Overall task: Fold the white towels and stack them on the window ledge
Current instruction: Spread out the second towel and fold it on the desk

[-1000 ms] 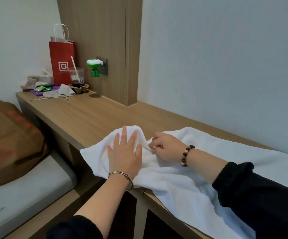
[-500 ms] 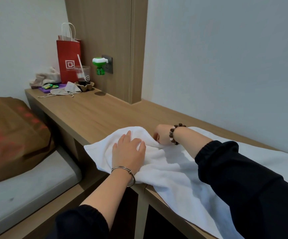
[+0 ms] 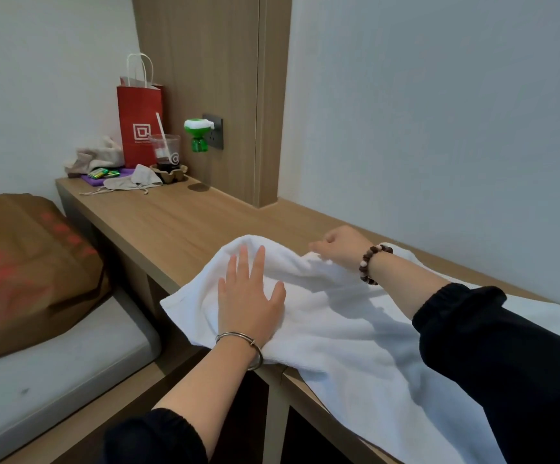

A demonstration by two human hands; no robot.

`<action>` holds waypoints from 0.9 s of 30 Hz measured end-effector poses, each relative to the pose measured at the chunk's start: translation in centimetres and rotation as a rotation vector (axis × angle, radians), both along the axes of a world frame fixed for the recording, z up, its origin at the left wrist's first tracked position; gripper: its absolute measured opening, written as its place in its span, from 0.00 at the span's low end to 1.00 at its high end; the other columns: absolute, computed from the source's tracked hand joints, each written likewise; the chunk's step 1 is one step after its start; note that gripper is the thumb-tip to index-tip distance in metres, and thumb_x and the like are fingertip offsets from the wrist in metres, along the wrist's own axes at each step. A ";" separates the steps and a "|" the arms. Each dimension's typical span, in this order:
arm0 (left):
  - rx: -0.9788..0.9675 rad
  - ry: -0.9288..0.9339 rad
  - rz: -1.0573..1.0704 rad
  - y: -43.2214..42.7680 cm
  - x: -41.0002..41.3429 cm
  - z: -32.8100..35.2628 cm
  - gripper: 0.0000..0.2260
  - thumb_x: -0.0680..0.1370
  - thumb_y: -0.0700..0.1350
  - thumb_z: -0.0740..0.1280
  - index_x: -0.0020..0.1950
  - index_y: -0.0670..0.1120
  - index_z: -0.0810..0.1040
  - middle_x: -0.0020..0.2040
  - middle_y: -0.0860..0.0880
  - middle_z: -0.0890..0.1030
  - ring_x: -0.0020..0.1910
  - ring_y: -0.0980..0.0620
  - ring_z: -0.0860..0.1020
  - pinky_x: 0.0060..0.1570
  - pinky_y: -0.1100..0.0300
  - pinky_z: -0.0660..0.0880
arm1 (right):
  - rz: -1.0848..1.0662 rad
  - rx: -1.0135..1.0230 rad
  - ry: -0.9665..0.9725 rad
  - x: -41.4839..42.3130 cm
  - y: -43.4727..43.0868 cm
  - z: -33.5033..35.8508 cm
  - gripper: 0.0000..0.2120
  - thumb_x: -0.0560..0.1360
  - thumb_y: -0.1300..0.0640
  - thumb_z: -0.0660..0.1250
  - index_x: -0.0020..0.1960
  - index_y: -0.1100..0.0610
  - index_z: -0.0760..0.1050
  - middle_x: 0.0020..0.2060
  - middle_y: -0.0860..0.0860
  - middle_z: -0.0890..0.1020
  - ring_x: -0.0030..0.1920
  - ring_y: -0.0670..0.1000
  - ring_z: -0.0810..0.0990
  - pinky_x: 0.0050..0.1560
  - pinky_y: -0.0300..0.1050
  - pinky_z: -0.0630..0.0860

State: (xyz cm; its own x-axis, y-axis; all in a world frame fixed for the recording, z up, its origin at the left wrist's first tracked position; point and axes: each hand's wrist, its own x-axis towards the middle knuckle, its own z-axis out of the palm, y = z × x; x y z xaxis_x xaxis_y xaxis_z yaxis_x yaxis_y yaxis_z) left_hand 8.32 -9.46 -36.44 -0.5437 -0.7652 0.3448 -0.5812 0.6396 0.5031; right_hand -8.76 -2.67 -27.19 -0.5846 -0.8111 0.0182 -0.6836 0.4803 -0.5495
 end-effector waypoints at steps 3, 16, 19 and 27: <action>-0.012 -0.095 -0.026 -0.3 -0.3 -0.4 0.29 0.79 0.57 0.53 0.78 0.56 0.46 0.79 0.51 0.49 0.77 0.49 0.47 0.73 0.47 0.53 | -0.088 0.236 0.030 0.0 -0.2 0.0 0.25 0.75 0.39 0.63 0.33 0.60 0.67 0.28 0.52 0.70 0.27 0.51 0.67 0.31 0.41 0.63; 0.019 -0.093 -0.050 -0.2 -0.3 -0.1 0.29 0.78 0.57 0.55 0.77 0.54 0.52 0.78 0.50 0.53 0.76 0.52 0.51 0.73 0.52 0.54 | -0.201 0.389 -0.279 -1.6 -2.3 0.3 0.17 0.82 0.58 0.52 0.36 0.57 0.66 0.12 0.51 0.70 0.12 0.47 0.69 0.15 0.35 0.67; 0.043 -0.106 -0.041 -0.3 -0.4 -0.1 0.29 0.78 0.58 0.55 0.78 0.54 0.51 0.78 0.51 0.52 0.76 0.52 0.51 0.73 0.52 0.54 | -0.232 0.234 -0.111 -1.5 -3.8 0.4 0.14 0.77 0.70 0.58 0.34 0.58 0.66 0.10 0.47 0.67 0.13 0.45 0.69 0.14 0.34 0.64; 0.063 -0.253 -0.022 -0.4 -0.6 0.0 0.28 0.79 0.61 0.51 0.78 0.54 0.51 0.78 0.51 0.51 0.77 0.50 0.49 0.74 0.49 0.49 | -0.103 -0.227 0.297 0.5 -4.4 0.7 0.30 0.79 0.56 0.58 0.77 0.57 0.48 0.76 0.54 0.55 0.74 0.55 0.58 0.73 0.57 0.57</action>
State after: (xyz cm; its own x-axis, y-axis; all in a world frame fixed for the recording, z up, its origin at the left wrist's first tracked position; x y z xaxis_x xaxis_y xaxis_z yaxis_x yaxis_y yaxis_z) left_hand 7.69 -9.86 -36.41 -0.6230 -0.7681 0.1480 -0.6800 0.6253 0.3830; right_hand -8.25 -7.11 -26.45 -0.6048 -0.7045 0.3714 -0.7837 0.4434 -0.4350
